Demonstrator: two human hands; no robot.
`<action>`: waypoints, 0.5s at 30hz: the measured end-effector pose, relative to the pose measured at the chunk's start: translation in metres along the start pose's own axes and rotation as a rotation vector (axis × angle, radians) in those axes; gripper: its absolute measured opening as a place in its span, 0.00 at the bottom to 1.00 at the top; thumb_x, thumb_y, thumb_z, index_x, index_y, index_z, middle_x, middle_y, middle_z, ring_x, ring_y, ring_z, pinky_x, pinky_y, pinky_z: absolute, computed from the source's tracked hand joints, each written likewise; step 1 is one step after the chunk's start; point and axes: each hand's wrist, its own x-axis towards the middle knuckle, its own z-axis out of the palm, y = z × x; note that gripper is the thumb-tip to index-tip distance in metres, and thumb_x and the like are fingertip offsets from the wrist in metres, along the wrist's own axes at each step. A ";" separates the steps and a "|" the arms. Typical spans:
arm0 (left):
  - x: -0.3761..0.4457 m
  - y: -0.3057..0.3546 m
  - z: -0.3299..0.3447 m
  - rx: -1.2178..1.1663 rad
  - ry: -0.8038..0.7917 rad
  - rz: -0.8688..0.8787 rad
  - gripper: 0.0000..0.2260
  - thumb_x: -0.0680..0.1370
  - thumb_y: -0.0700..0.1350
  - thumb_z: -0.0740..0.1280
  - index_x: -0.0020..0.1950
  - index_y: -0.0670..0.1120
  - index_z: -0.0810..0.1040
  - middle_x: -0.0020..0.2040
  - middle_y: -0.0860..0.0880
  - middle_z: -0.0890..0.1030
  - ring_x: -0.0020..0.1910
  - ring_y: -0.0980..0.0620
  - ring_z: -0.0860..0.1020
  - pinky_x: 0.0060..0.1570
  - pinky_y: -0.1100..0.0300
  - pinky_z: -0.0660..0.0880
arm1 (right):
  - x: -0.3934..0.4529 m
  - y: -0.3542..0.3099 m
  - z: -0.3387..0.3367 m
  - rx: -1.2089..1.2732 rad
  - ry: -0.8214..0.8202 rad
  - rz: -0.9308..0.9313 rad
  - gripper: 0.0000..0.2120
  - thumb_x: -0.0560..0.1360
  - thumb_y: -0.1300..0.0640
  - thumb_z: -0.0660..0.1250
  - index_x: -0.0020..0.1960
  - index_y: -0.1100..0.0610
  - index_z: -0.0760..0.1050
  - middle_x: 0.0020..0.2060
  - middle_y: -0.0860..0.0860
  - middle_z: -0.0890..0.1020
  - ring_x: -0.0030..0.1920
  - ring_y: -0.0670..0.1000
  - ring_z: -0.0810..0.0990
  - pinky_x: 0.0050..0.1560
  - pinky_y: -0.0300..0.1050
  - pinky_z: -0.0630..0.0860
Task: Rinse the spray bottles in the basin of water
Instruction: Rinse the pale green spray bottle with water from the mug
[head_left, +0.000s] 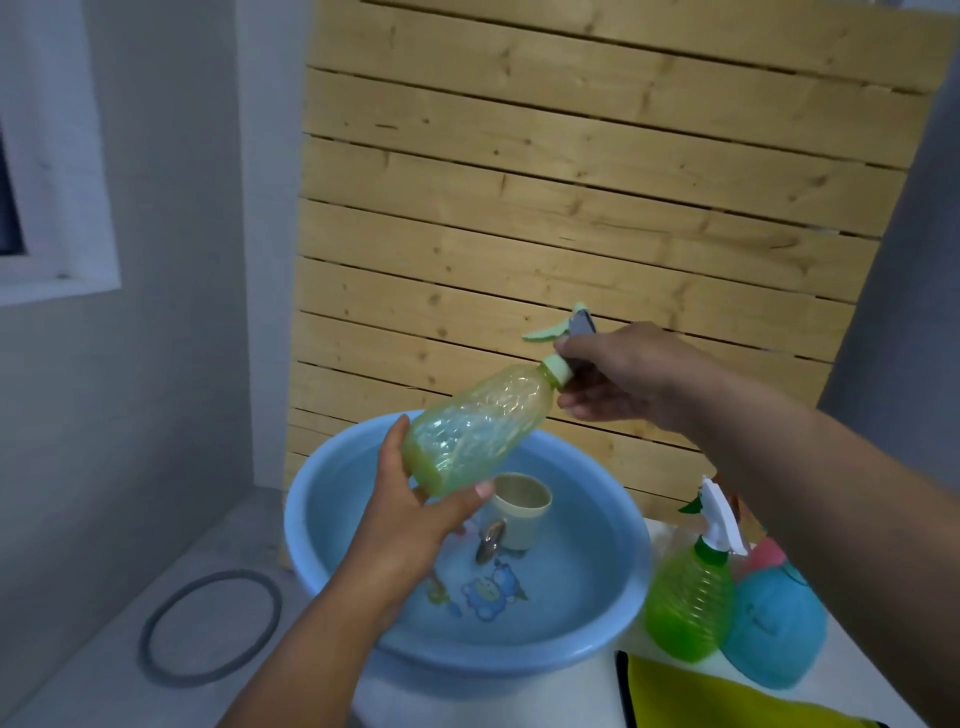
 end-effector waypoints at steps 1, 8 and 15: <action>0.001 0.000 0.000 -0.043 0.023 0.016 0.42 0.66 0.49 0.80 0.72 0.67 0.59 0.59 0.67 0.76 0.50 0.70 0.79 0.39 0.74 0.75 | 0.001 0.004 0.001 0.019 -0.009 0.026 0.15 0.77 0.54 0.69 0.51 0.68 0.78 0.35 0.61 0.84 0.31 0.54 0.83 0.32 0.44 0.82; 0.002 0.002 -0.001 -0.154 0.052 -0.021 0.38 0.62 0.64 0.73 0.71 0.65 0.67 0.64 0.61 0.77 0.51 0.65 0.81 0.49 0.61 0.77 | 0.006 0.027 0.006 0.162 -0.049 0.088 0.13 0.78 0.55 0.66 0.47 0.66 0.77 0.33 0.60 0.82 0.30 0.53 0.83 0.31 0.43 0.81; 0.005 0.003 0.001 -0.131 0.173 -0.206 0.22 0.76 0.70 0.58 0.59 0.58 0.77 0.47 0.53 0.82 0.36 0.52 0.79 0.39 0.57 0.75 | 0.006 0.035 0.013 0.222 -0.127 0.041 0.11 0.78 0.56 0.67 0.52 0.65 0.78 0.40 0.58 0.82 0.35 0.52 0.82 0.35 0.44 0.82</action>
